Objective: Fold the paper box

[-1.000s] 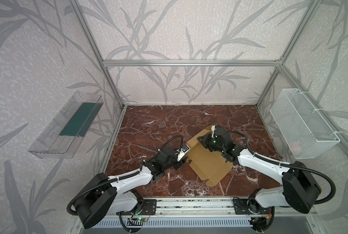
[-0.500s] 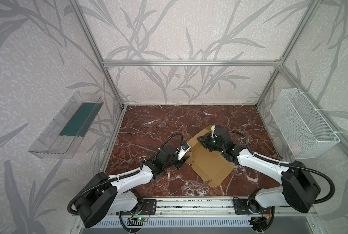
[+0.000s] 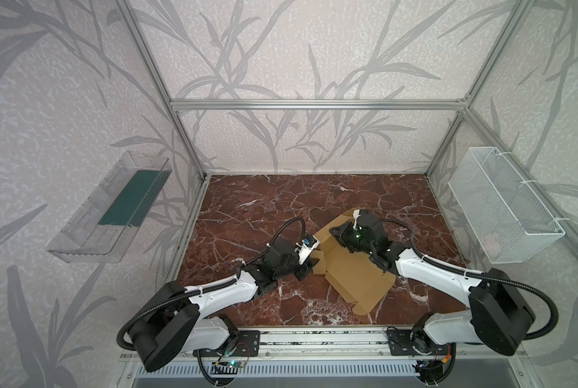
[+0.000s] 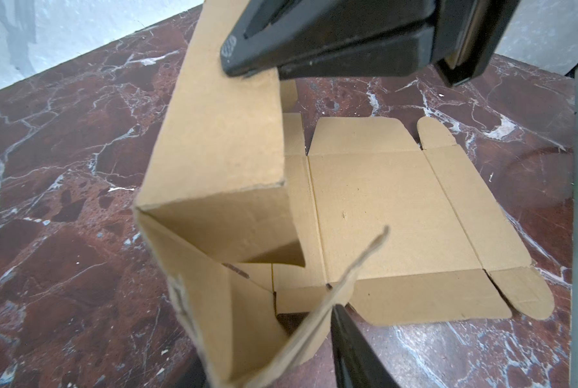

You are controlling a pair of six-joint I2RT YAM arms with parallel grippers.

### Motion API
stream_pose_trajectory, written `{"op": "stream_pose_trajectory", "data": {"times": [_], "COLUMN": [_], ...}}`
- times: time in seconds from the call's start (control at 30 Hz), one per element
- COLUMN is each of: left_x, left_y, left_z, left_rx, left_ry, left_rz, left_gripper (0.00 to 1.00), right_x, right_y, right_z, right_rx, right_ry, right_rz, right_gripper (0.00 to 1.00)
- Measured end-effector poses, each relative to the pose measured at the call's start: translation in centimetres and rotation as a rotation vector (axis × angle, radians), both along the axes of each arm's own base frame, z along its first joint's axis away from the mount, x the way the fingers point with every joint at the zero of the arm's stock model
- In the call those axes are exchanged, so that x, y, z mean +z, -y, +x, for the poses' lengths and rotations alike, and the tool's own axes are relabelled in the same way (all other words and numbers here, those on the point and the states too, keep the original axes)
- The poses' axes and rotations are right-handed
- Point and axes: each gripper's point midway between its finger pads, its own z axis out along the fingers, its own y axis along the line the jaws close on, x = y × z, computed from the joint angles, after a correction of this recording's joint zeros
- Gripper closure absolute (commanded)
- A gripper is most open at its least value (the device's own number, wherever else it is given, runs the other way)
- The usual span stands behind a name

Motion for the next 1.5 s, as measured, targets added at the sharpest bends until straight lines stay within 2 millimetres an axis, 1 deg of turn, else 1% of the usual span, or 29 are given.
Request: {"op": "stream_pose_trajectory", "data": {"times": [0.13, 0.47, 0.6, 0.7, 0.8, 0.93, 1.13, 1.5], "left_x": [0.0, 0.6, 0.1, -0.4, -0.3, 0.3, 1.5, 1.8], "left_y": [0.6, 1.5, 2.0, 2.3, 2.4, 2.5, 3.0, 3.5], "left_z": [-0.3, -0.7, -0.8, -0.7, -0.4, 0.3, 0.6, 0.7], "left_rx": [-0.012, -0.017, -0.005, 0.017, 0.054, 0.120, 0.200, 0.313], "left_ry": [-0.014, -0.015, -0.012, -0.008, 0.020, 0.074, 0.148, 0.210], "left_rz": [-0.009, -0.038, -0.026, -0.010, -0.002, -0.004, -0.029, -0.053], "left_gripper": [0.56, 0.56, 0.57, 0.57, 0.57, 0.57, 0.56, 0.56], "right_x": [0.0, 0.9, 0.7, 0.5, 0.6, 0.6, 0.6, 1.0], "right_y": [0.1, 1.0, 1.2, 1.2, 1.4, 1.7, 2.3, 3.3], "right_z": [-0.2, -0.9, -1.1, -1.4, -1.5, -1.8, -1.9, -2.7], "right_rx": [-0.011, -0.048, -0.057, -0.063, -0.076, -0.091, -0.126, -0.178], "right_ry": [-0.001, 0.018, 0.016, 0.015, 0.016, 0.021, 0.024, 0.038], "right_rz": [-0.004, -0.004, -0.008, -0.010, -0.007, -0.008, -0.002, 0.026], "right_gripper": [1.00, 1.00, 1.00, 1.00, 1.00, 1.00, 1.00, 1.00]}}
